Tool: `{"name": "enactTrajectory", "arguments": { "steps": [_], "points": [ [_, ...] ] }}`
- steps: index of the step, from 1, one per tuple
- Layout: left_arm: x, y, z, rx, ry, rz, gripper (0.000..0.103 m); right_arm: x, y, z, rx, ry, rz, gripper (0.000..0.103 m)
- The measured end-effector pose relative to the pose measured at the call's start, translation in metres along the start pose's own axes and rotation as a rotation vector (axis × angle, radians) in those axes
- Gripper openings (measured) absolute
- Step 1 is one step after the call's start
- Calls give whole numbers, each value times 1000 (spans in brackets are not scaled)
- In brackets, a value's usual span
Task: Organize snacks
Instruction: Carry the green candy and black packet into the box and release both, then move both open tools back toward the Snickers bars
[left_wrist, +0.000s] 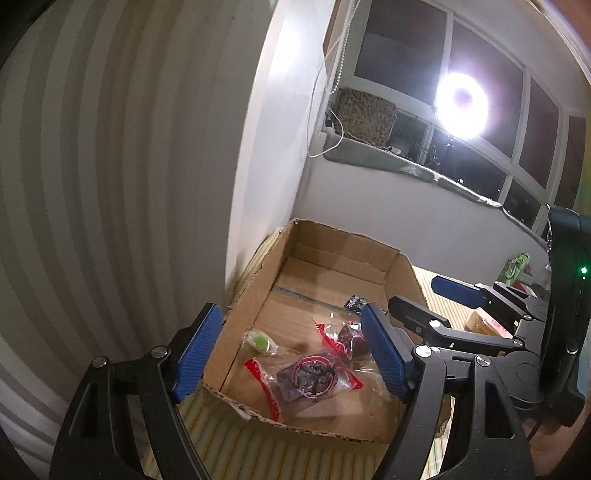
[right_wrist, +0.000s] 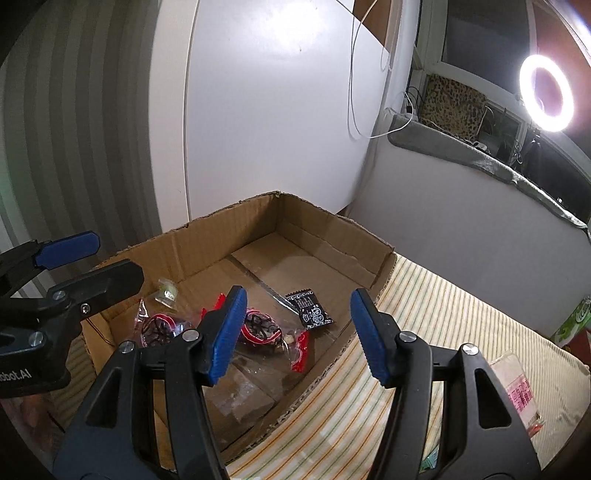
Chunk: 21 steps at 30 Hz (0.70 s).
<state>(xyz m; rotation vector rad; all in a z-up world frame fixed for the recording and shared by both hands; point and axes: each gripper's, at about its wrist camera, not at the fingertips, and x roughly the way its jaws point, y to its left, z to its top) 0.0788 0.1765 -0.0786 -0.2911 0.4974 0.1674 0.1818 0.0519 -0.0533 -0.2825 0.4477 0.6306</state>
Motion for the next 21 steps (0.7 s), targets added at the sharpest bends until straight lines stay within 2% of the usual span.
{"name": "enactTrajectory", "arguments": {
  "steps": [8, 13, 18, 21],
  "points": [
    [2, -3, 1, 5, 2, 6, 78, -5, -8, -4, 23, -9, 5, 61],
    [2, -23, 2, 35, 2, 2, 78, -26, -38, -19, 72, -28, -19, 61],
    [-2, -73, -1, 105, 4, -43, 78, -67, -90, -47, 158, -51, -87, 61],
    [-6, -117, -8, 167, 10, -91, 78, -100, -130, -72, 232, -65, -150, 61]
  ]
}}
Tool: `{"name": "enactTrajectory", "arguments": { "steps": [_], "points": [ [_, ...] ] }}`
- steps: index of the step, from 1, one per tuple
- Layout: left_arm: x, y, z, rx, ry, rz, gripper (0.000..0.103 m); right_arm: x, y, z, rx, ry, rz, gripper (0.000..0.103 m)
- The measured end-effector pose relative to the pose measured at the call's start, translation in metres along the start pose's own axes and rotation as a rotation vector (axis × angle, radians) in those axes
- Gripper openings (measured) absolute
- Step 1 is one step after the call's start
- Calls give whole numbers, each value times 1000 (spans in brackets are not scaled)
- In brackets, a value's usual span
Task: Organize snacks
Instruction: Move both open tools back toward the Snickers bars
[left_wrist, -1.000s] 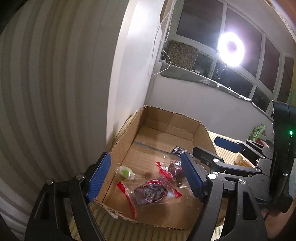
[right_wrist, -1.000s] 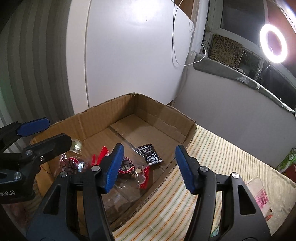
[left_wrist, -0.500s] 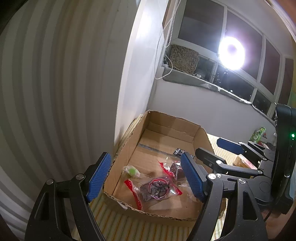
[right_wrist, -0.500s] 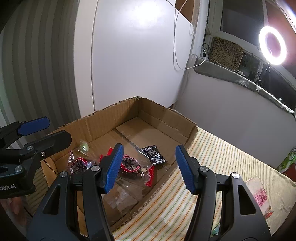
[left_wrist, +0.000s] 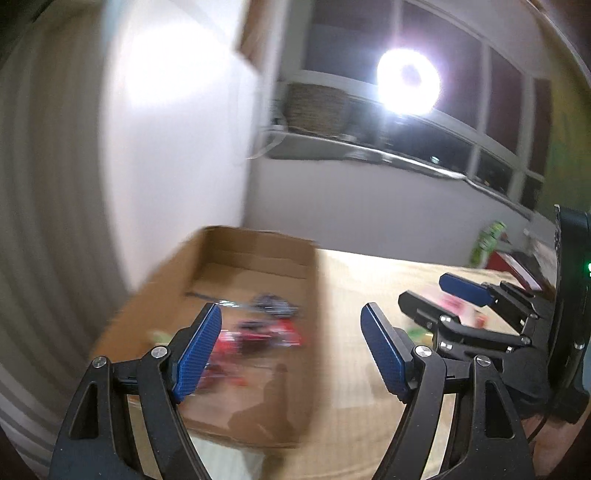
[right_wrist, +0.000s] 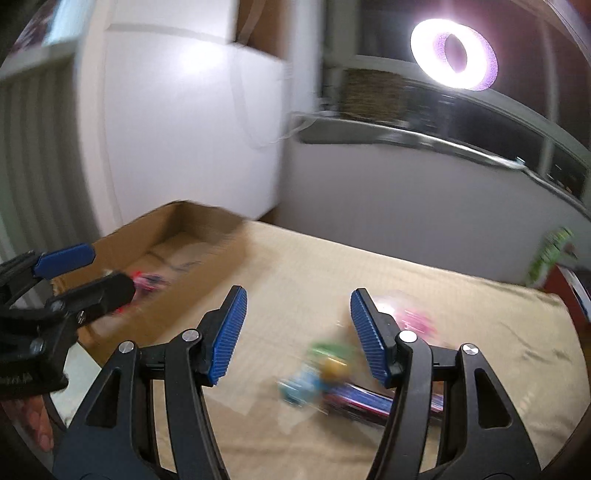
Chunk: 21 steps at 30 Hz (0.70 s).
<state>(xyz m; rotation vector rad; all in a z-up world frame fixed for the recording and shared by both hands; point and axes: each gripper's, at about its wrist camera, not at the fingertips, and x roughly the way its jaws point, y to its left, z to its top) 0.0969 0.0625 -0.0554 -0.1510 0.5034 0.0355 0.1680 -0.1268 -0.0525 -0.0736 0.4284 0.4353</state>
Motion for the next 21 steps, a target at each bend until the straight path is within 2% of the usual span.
{"name": "enactTrajectory", "arguments": {
  "steps": [4, 8, 11, 15, 21],
  "points": [
    [-1, -73, -5, 117, 4, -92, 78, -41, -64, -24, 92, -18, -94, 64],
    [-5, -125, -11, 185, 9, -165, 78, -77, -118, -50, 178, -8, -186, 66],
    [-9, -155, -18, 218, 16, -207, 78, -97, -143, -61, 235, -12, -207, 66],
    [-14, -170, -23, 241, 20, -231, 78, -109, -149, -65, 253, -26, -222, 66],
    [-23, -167, -19, 238, 6, -223, 78, -114, -135, -65, 227, -37, -206, 67]
  ]
}}
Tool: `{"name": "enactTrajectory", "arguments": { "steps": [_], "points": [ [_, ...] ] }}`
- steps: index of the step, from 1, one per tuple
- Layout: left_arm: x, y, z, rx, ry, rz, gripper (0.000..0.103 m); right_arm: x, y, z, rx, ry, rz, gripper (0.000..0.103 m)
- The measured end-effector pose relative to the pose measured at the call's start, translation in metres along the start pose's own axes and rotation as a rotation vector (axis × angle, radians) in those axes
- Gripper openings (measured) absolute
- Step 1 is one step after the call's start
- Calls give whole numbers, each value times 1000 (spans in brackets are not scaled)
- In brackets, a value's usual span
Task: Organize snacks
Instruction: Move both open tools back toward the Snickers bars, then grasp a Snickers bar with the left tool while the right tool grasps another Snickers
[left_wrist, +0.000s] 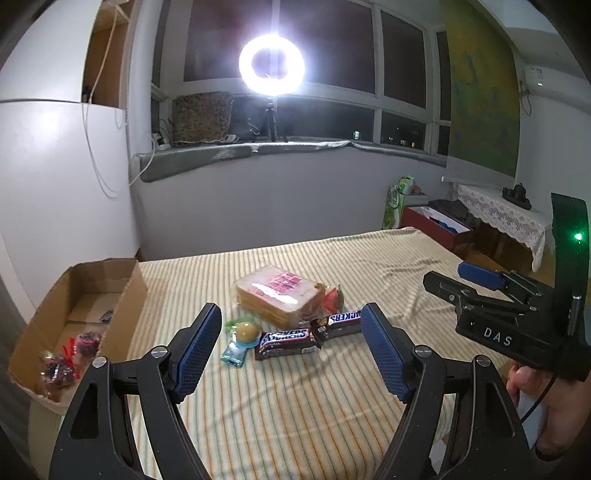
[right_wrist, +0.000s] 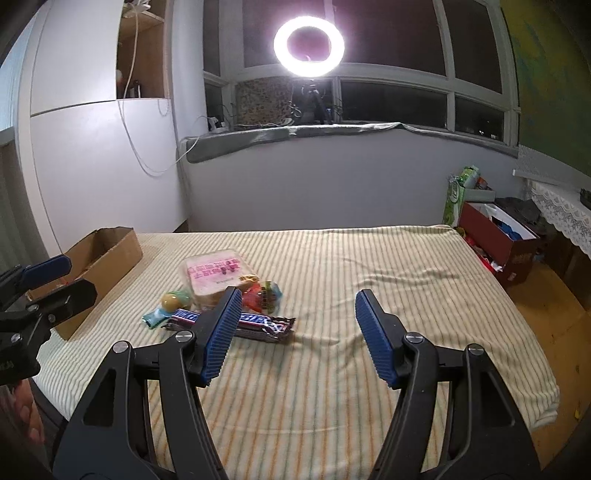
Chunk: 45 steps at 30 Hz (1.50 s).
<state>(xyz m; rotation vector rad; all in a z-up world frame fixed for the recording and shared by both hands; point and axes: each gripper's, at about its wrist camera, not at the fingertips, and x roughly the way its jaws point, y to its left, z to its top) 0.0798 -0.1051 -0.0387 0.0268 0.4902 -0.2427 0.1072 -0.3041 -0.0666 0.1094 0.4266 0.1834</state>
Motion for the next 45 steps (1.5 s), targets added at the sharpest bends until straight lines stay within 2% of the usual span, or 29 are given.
{"name": "enactTrajectory", "arguments": {
  "steps": [6, 12, 14, 16, 20, 23, 28, 30, 34, 36, 39, 41, 43, 45],
  "points": [
    [4, 4, -3, -14, 9, 4, 78, 20, 8, -7, -10, 33, 0, 69],
    [33, 12, -12, -40, 58, -2, 78, 57, 9, -28, -2, 112, 3, 69],
    [52, 13, -23, -50, 101, -13, 78, 71, 10, -42, 0, 155, 4, 69],
    [75, 12, -39, -54, 181, -27, 78, 81, 10, -53, 3, 189, 5, 69],
    [99, 13, -62, -106, 284, -66, 78, 86, 13, -67, -4, 209, 3, 69],
    [98, 8, -66, -77, 270, -57, 78, 86, 14, -65, -4, 212, 5, 69],
    [100, 9, -62, -99, 288, -67, 78, 89, 18, -57, -36, 233, 12, 69],
    [106, 9, -56, -98, 313, -70, 78, 94, 20, -49, -68, 254, 18, 76],
    [119, 8, -47, -81, 354, -75, 78, 116, 20, -36, -151, 325, 34, 79],
    [125, 9, -43, -87, 367, -86, 78, 126, 21, -32, -190, 356, 73, 80],
    [132, 11, -40, -81, 387, -108, 81, 147, 28, -25, -321, 416, 151, 83],
    [138, 10, -37, -72, 398, -122, 82, 154, 29, -21, -351, 417, 190, 83],
    [143, 12, -34, -76, 401, -139, 82, 160, 29, -20, -350, 418, 240, 80],
    [147, 13, -33, -94, 391, -164, 81, 160, 30, -20, -339, 403, 293, 60]
  ]
}}
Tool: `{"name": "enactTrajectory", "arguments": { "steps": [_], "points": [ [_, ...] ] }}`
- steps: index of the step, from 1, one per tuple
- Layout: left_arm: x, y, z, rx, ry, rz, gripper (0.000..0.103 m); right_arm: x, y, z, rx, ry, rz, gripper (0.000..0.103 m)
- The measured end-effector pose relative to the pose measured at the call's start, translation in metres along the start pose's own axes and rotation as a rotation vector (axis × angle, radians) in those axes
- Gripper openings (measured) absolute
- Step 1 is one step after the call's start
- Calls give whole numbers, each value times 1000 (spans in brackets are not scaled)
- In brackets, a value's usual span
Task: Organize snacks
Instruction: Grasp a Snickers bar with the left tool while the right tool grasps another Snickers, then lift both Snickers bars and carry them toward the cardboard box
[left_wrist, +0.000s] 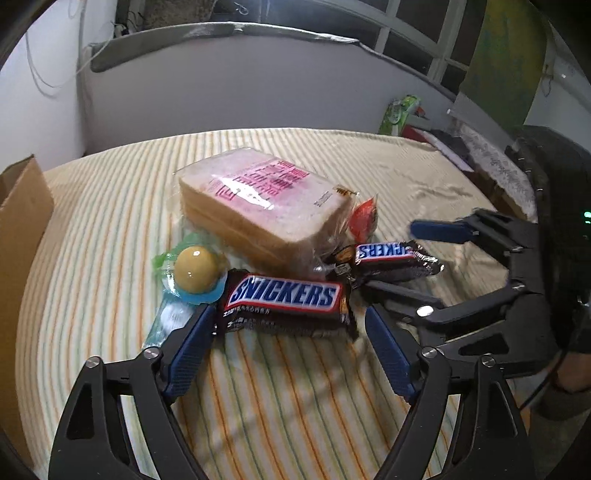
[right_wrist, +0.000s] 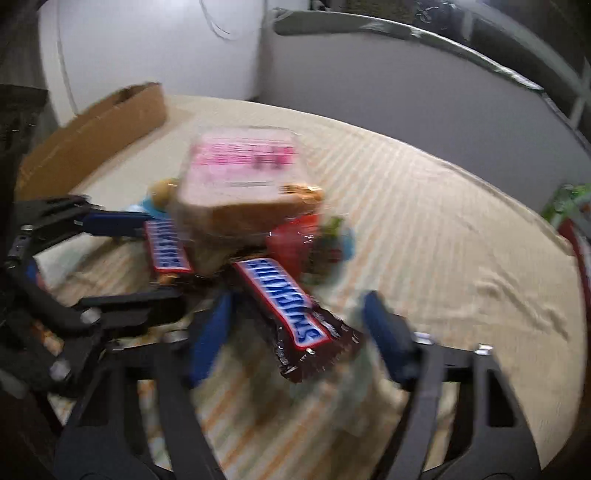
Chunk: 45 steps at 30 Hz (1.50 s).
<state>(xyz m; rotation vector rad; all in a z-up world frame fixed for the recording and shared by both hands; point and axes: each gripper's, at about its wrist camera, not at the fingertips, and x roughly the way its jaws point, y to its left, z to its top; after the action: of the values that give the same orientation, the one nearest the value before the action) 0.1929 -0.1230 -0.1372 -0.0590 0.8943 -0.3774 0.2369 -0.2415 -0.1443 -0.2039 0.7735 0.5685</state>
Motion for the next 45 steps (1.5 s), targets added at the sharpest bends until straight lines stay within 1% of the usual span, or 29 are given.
{"name": "enactTrajectory", "arguments": {
  "steps": [1, 2, 3, 6, 11, 18, 21, 22, 25, 28, 29, 30, 32, 36, 38, 41, 45],
  "points": [
    [-2, 3, -1, -10, -7, -5, 75, -2, 2, 0, -10, -6, 10, 52],
    [-2, 5, -1, -15, -13, -3, 68, -3, 5, 0, -19, -11, 23, 41],
    [-2, 6, -1, -17, -16, -2, 59, -3, 6, 0, -23, -11, 20, 39],
    [-3, 7, -2, -19, -28, -7, 53, -4, 5, 0, -25, -9, 30, 35],
    [-4, 7, -2, -19, -35, -14, 50, -11, 9, -8, 7, -19, 13, 31],
    [-13, 7, -8, -14, -61, -39, 49, -26, 13, -28, 112, -64, -43, 30],
    [-19, 9, -13, -25, -72, -38, 49, -30, 23, -36, 135, -70, -99, 30],
    [-21, 10, -15, -26, -78, -39, 49, -33, 27, -42, 157, -88, -119, 30],
    [-25, 7, -28, -32, -99, -24, 49, -40, 32, -57, 252, -146, -135, 30],
    [-33, -2, -44, 12, -156, 33, 49, -43, 38, -67, 296, -197, -168, 30],
    [-33, -4, -48, 20, -163, 41, 49, -43, 41, -68, 301, -208, -184, 30],
    [-33, -5, -50, 25, -170, 47, 49, -45, 42, -69, 308, -214, -193, 30],
    [-35, -7, -51, 37, -188, 56, 49, -47, 43, -70, 328, -222, -184, 30],
    [-44, -3, -50, 15, -193, 53, 49, -55, 40, -71, 353, -216, -186, 30],
    [-53, -3, -49, 3, -201, 49, 49, -59, 46, -69, 351, -213, -196, 30],
    [-77, -3, -45, -6, -237, 38, 49, -80, 56, -62, 341, -235, -217, 30],
    [-114, -2, -38, -5, -303, 29, 49, -120, 69, -41, 303, -300, -259, 30]
  ]
}}
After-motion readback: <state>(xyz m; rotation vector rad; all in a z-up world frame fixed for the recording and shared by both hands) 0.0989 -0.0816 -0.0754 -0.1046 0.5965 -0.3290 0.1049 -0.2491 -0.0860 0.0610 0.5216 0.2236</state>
